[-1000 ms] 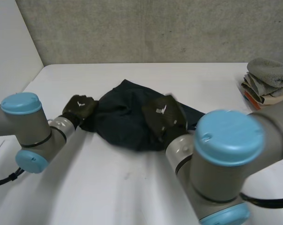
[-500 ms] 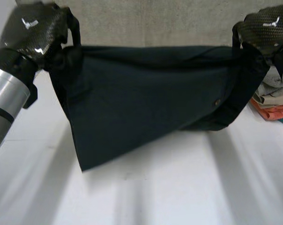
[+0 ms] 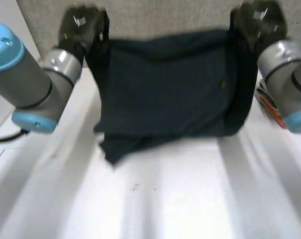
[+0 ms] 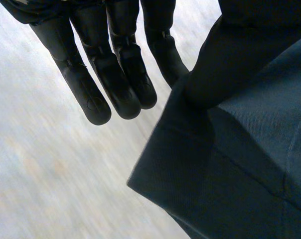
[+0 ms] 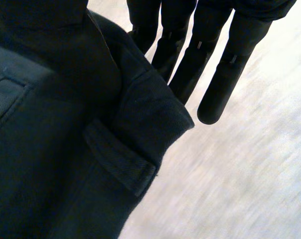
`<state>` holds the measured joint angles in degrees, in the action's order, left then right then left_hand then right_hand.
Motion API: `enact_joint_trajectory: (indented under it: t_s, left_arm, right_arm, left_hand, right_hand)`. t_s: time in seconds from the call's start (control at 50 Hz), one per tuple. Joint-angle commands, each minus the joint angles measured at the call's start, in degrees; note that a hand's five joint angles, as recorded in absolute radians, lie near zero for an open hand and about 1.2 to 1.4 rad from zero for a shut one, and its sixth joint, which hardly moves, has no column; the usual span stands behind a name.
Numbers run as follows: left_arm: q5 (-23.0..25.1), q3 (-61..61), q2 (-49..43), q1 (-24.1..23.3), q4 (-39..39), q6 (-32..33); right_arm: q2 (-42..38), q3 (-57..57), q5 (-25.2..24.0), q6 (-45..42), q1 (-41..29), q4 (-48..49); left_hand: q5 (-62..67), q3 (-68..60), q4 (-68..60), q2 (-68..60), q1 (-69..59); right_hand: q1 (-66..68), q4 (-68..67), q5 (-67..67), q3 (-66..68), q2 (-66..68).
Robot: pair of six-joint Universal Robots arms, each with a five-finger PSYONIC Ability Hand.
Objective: Fold the laundry.
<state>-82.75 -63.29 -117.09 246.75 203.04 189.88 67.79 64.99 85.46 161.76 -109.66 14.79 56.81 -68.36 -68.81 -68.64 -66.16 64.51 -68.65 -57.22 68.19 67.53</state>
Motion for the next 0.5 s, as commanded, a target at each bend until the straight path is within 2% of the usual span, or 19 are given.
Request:
enact_joint_trajectory:
  t_s: [0.02, 0.12, 0.2, 0.3, 0.4, 0.5]
  left_arm:
    - [-4.17, 1.33, 9.85, 0.40, 16.94, 0.05]
    - [-4.61, -1.74, 13.47, 0.67, 16.69, 0.14]
    - [-4.09, -6.83, 14.52, -0.30, 12.57, 0.14]
    - [-0.40, -15.60, 16.02, -0.39, 5.20, 0.05]
    - [0.49, -24.76, 13.83, -0.39, -0.01, 0.23]
    - [-0.21, -32.49, 8.21, -0.74, -2.29, 2.50]
  right_arm:
    - [4.01, -1.00, 3.40, 5.14, -0.37, 22.73]
    - [5.42, -0.83, 2.79, 4.96, -0.29, 18.89]
    - [5.42, 1.27, 1.38, 4.96, -0.37, 12.57]
    - [4.90, 5.14, -0.03, 3.12, -0.46, 3.33]
    - [-1.32, 9.36, -1.69, -4.06, -1.51, -3.79]
    - [-8.55, 12.09, -1.70, -12.25, -2.66, -4.77]
  left_hand:
    - [13.19, -11.64, -11.19, -11.36, -13.84]
    - [13.19, -11.64, -11.19, -11.36, -13.84]
    - [13.19, -11.64, -11.19, -11.36, -13.84]
    - [13.19, -11.64, -11.19, -11.36, -13.84]
    - [13.19, -11.64, -11.19, -11.36, -13.84]
    - [13.19, -11.64, -11.19, -11.36, -13.84]
  right_hand:
    - [15.49, -11.35, -12.78, 11.81, 12.47]
    - [15.49, -11.35, -12.78, 11.81, 12.47]
    - [15.49, -11.35, -12.78, 11.81, 12.47]
    - [15.49, -11.35, -12.78, 11.81, 12.47]
    - [15.49, -11.35, -12.78, 11.81, 12.47]
    - [15.49, -11.35, -12.78, 11.81, 12.47]
